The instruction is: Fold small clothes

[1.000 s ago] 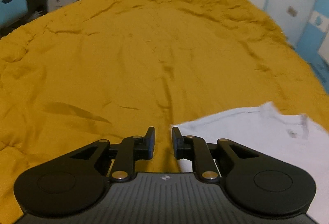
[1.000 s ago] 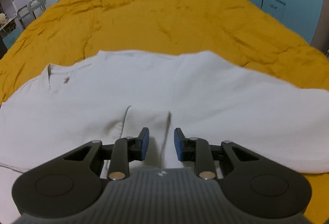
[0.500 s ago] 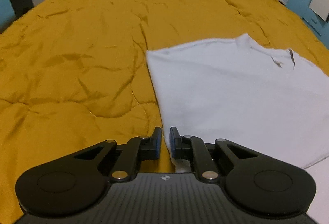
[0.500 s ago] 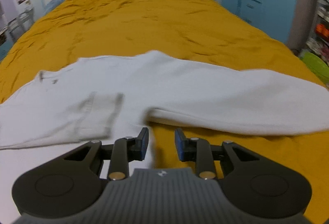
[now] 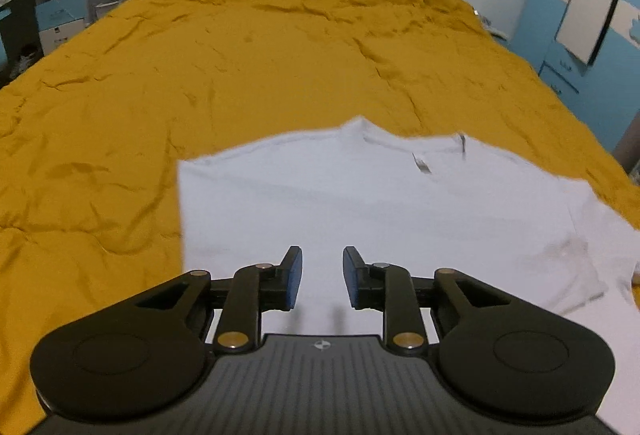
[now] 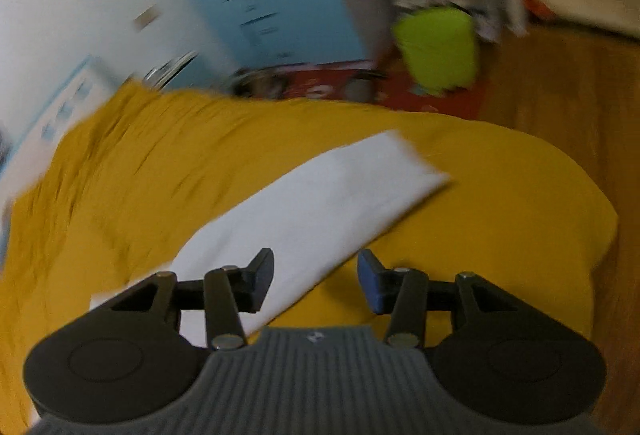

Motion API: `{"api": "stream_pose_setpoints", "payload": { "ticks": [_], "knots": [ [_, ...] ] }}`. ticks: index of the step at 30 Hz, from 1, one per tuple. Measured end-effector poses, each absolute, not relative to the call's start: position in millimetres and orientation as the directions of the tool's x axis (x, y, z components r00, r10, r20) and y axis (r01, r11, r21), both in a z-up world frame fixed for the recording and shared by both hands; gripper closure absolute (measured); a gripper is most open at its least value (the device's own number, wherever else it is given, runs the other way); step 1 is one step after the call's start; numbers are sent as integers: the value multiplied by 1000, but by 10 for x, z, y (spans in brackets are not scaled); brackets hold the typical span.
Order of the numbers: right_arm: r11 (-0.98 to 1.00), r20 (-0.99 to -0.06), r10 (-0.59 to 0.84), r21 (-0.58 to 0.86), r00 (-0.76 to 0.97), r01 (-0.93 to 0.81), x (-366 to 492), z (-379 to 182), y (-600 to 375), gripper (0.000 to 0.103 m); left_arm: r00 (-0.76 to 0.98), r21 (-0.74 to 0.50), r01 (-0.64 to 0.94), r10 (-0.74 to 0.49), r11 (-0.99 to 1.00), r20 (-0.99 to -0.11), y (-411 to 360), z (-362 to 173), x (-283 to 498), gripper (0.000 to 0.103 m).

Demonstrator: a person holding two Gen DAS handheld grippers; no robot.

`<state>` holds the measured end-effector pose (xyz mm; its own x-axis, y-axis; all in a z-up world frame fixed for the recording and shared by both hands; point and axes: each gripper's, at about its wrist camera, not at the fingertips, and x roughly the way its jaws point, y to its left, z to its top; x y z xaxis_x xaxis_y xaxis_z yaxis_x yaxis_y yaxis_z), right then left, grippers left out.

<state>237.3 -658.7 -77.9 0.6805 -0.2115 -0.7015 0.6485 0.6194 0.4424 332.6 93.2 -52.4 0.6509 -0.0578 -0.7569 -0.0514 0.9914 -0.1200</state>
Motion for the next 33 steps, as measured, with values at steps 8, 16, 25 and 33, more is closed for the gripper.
{"api": "stream_pose_setpoints", "payload": {
  "ticks": [8, 16, 25, 33],
  "knots": [
    [465, -745, -212, 492, 632, 736, 2529, -1134, -7410, 66, 591, -95, -70, -35, 993, -806, 808, -713, 3259, 71],
    [520, -683, -272, 488, 678, 701, 2608, -829, -7358, 102, 606, -87, -75, -24, 993, -795, 910, -630, 3162, 70],
    [802, -444, -163, 460, 881, 380, 3214, 992, -6165, 102, 658, -165, -157, -21, 974, -753, 1231, -473, 3081, 70],
    [887, -240, 153, 461, 959, -26, 3745, 2271, -4277, 102, 718, -233, -173, -40, 957, -695, 1547, -217, 2987, 70]
  ]
}}
